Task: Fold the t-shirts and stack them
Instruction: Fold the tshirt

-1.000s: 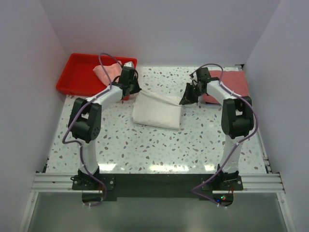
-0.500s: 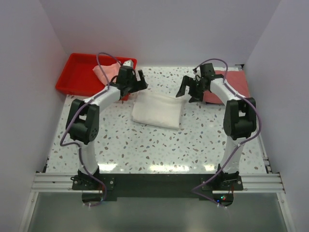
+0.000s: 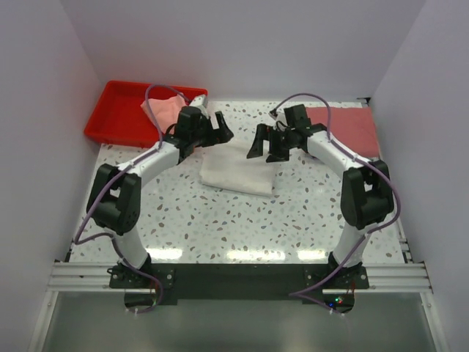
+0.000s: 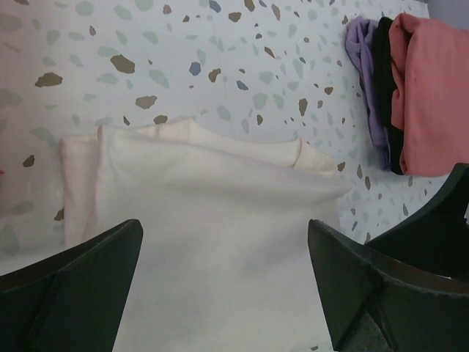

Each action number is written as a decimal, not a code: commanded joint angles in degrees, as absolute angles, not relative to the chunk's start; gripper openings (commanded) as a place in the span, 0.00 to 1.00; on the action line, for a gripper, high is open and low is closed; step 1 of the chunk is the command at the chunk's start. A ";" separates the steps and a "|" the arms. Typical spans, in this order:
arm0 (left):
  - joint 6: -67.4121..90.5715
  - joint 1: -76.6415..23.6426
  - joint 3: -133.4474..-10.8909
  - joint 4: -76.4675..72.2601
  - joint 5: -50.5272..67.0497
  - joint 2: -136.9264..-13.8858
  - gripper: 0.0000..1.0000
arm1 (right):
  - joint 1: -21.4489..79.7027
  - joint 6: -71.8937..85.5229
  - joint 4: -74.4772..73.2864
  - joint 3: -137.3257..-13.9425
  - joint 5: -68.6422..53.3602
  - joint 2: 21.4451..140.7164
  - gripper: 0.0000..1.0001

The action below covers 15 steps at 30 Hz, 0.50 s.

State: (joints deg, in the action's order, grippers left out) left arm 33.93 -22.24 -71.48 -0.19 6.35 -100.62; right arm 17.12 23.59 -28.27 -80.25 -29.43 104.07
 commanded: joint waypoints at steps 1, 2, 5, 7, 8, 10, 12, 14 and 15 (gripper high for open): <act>35.42 -22.59 -71.27 -3.08 9.75 -104.05 1.00 | 18.72 24.17 -24.00 -82.08 -26.47 106.16 0.99; 35.42 -22.59 -71.63 -3.42 10.10 -105.02 1.00 | 18.81 24.17 -23.91 -82.61 -25.50 106.95 0.99; 34.72 -22.59 -73.29 -5.79 9.49 -108.88 1.00 | 18.63 22.95 -26.34 -86.56 -21.29 111.08 0.99; 34.45 -22.50 -77.40 -4.58 8.79 -112.91 1.00 | 18.46 21.28 -28.73 -91.13 -20.04 115.11 0.99; 34.11 -22.41 -78.65 -3.35 8.96 -114.24 1.00 | 18.46 21.10 -29.09 -92.19 -19.69 116.53 0.99; 34.19 -22.41 -80.59 -3.51 9.75 -117.23 1.00 | 17.76 21.01 -29.70 -95.09 -19.16 118.90 0.99; 34.19 -22.41 -81.21 -4.74 9.41 -118.65 1.00 | 16.70 20.92 -30.41 -98.15 -17.85 122.33 0.99; 34.02 -22.33 -82.35 -3.96 7.39 -120.49 1.00 | 15.82 20.31 -31.02 -100.01 -17.05 125.40 0.99; 33.84 -22.32 -82.61 -3.78 6.43 -120.93 1.00 | 15.47 20.22 -31.11 -101.50 -15.83 126.46 0.99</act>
State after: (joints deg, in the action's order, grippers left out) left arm 34.41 -22.61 -79.40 -2.09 8.29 -120.07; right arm 16.95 21.96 -29.56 -96.95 -20.01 124.36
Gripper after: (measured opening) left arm 0.997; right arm 0.987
